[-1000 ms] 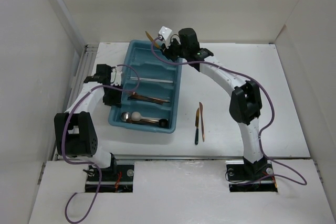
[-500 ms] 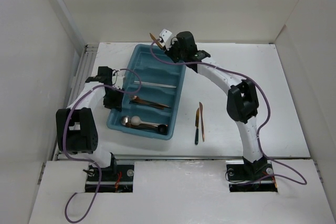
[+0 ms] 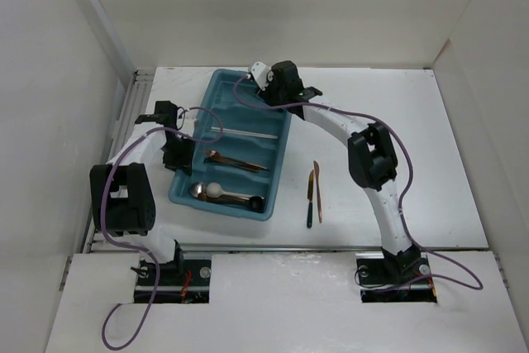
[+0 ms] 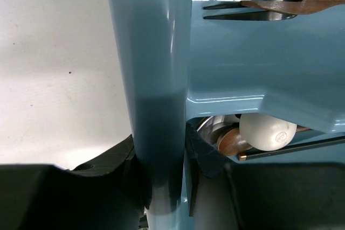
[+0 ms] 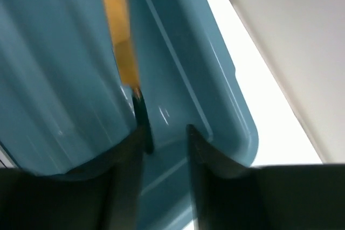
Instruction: Sort the eating utensils into containers
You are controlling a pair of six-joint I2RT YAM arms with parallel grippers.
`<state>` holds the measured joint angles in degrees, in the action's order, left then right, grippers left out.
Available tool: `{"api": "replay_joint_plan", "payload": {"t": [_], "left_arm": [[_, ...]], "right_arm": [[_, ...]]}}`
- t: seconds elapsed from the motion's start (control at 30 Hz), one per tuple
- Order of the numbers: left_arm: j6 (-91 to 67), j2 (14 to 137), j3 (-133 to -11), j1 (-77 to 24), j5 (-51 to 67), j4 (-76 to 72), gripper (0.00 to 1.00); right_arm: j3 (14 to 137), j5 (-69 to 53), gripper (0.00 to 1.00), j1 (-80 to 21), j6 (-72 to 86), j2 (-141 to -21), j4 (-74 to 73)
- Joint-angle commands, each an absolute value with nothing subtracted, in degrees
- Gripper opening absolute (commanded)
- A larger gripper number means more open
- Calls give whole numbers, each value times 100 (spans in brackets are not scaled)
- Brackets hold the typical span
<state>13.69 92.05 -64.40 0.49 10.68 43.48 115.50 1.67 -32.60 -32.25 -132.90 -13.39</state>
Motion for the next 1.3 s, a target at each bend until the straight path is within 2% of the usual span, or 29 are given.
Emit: {"api": "replay_joint_plan", "payload": {"t": [0.0, 0.1, 0.3, 0.4, 0.53, 0.63, 0.67, 0.7, 0.8, 1.03, 1.13, 1.27], "left_arm": [[1564, 9149, -6819, 62, 861, 4869, 0], [1564, 9202, -7022, 62, 923, 4922, 0], [986, 9597, -7699, 185, 1833, 5062, 0], [599, 9668, -7699, 237, 2039, 5002, 0], [273, 9852, -7551, 237, 2240, 4869, 0], [45, 10072, -7331, 237, 2312, 4668, 0], [-8, 10072, -7260, 237, 2312, 4667, 0], [-9, 10124, -7173, 237, 2312, 4597, 0], [-333, 9950, -6795, 237, 2206, 4457, 0], [-527, 9308, -6171, 237, 1890, 4035, 0], [-606, 8992, -6117, 316, 1714, 3973, 0], [-606, 8877, -5977, 396, 1767, 3911, 0]], "right_arm": [[11681, 193, 50, -3445, -3445, -13149, -1107], [11628, 324, 71, -3559, -3445, -13078, -1107], [11514, 1510, 75, -3560, -2234, -12069, -1510], [10979, 1573, 83, -3560, -1271, -11243, -2335], [10373, 1223, 84, -3560, 129, -10574, -4224], [9346, 907, 76, -3560, 1255, -10179, -5167], [8690, 592, 73, -3560, 1422, -10047, -5220], [8370, 441, 65, -3560, 1537, -9907, -5142], [7501, 571, 59, -3630, 1748, -9300, -5019], [5971, -192, 54, -3489, 1898, -8588, -4020], [5652, -473, 49, -3559, 1959, -8587, -3937], [5117, -370, 47, -3683, 2179, -8403, -3509]]}}
